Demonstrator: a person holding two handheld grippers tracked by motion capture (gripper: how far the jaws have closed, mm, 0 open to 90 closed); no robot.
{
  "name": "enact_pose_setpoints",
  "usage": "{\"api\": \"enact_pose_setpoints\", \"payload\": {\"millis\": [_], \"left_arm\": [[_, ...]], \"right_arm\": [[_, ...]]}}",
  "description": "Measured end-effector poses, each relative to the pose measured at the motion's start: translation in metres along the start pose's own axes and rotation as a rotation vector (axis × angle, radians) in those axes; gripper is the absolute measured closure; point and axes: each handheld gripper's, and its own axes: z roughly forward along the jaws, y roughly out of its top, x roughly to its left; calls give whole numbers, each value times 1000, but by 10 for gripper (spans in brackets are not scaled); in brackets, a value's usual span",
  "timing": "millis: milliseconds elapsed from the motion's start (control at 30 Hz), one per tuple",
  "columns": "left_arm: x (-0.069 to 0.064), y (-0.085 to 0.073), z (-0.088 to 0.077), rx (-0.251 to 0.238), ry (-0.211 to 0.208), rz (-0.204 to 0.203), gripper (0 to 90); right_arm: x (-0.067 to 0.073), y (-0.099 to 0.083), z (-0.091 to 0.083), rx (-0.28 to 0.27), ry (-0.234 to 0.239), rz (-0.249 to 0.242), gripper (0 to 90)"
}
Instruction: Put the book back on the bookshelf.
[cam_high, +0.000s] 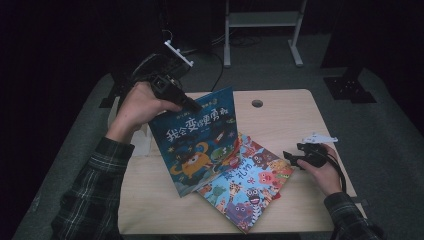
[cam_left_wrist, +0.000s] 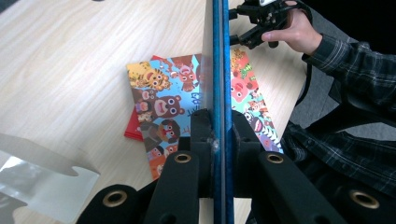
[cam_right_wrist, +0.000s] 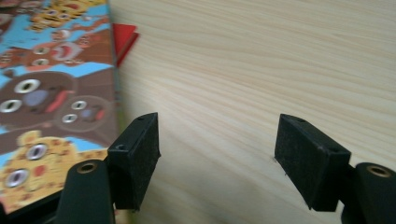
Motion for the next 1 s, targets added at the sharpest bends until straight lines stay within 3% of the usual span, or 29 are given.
{"api": "enact_pose_setpoints", "payload": {"millis": [300, 500, 600, 867, 1000], "left_arm": [[7, -18, -25, -51, 34, -32, 829], [17, -42, -47, -88, 60, -68, 829], [24, -60, -61, -108, 78, -98, 829], [33, -91, -87, -118, 124, -153, 829], [37, -102, -93, -119, 144, -177, 829]], "right_arm": [[-9, -2, 6, 8, -74, 22, 287], [-10, -3, 9, 20, -98, 24, 286], [-11, -4, 11, 23, -131, 18, 272], [-12, -8, 18, 67, -157, 28, 253], [-13, -8, 19, 62, -161, 31, 245]]}}
